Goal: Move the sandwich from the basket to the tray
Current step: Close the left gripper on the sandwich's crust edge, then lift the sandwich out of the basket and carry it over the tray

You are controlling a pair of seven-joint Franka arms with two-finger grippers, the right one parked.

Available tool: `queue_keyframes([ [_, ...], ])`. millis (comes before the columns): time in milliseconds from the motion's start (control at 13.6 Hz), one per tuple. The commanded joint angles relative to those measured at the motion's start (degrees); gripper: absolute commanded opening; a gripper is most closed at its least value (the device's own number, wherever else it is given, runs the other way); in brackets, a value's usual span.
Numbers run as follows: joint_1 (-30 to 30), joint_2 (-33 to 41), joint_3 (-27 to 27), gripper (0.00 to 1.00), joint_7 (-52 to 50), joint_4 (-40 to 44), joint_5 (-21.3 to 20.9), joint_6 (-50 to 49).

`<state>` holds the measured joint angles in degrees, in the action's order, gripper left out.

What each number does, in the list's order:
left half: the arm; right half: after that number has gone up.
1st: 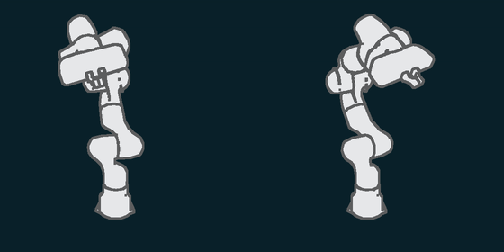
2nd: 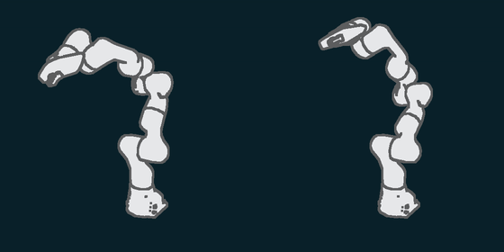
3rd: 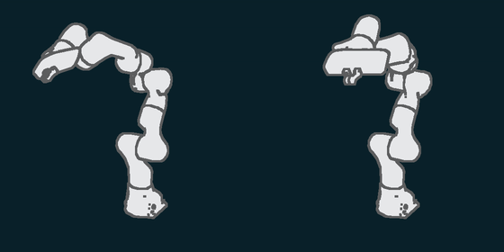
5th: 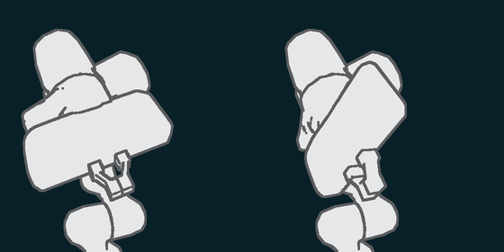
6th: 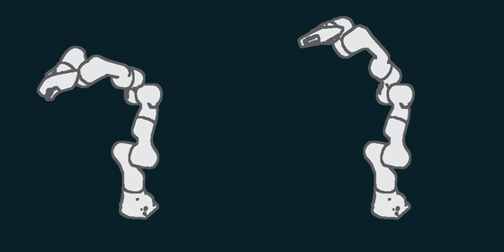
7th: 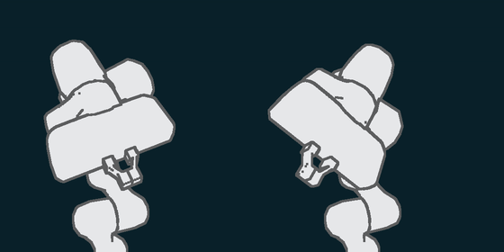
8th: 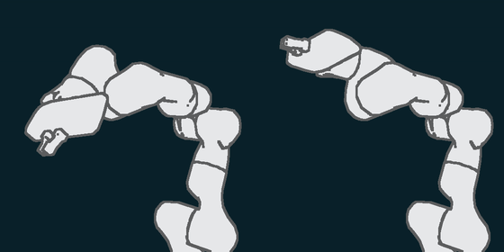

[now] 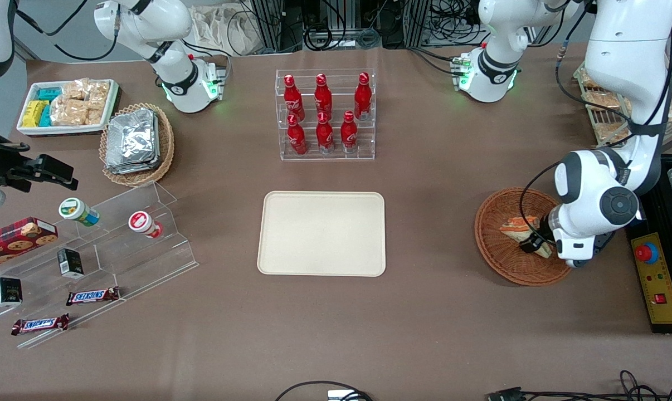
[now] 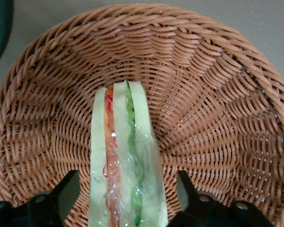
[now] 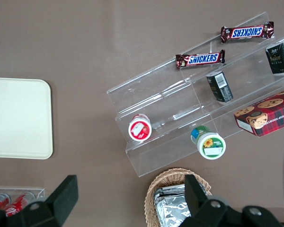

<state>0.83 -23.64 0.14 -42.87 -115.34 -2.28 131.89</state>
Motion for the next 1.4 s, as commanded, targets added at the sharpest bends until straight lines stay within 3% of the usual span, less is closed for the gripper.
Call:
queue_keyframes([
  [0,-0.2,1.0,-0.2,0.0,-2.0,-0.2,-0.1,-0.2],
  [147,-0.7,1.9,-0.5,0.0,-2.2,1.2,-0.7,-2.8],
  [294,-0.7,3.2,-1.3,0.0,0.1,6.5,-0.9,-12.9],
  [441,-0.7,3.2,-2.0,0.0,8.9,16.0,-1.0,-24.7],
  [662,-3.2,2.7,-2.1,0.0,19.6,26.3,-1.8,-33.0],
  [735,-4.2,3.0,-2.3,0.0,22.6,28.2,-4.6,-35.2],
  [882,-9.2,2.8,-2.4,0.0,26.5,33.4,-7.7,-41.5],
  [1029,-14.0,2.3,-2.4,0.0,26.5,36.8,-7.0,-45.9],
  [1324,-26.1,-3.8,-2.9,0.0,22.4,37.0,-5.1,-40.0],
])
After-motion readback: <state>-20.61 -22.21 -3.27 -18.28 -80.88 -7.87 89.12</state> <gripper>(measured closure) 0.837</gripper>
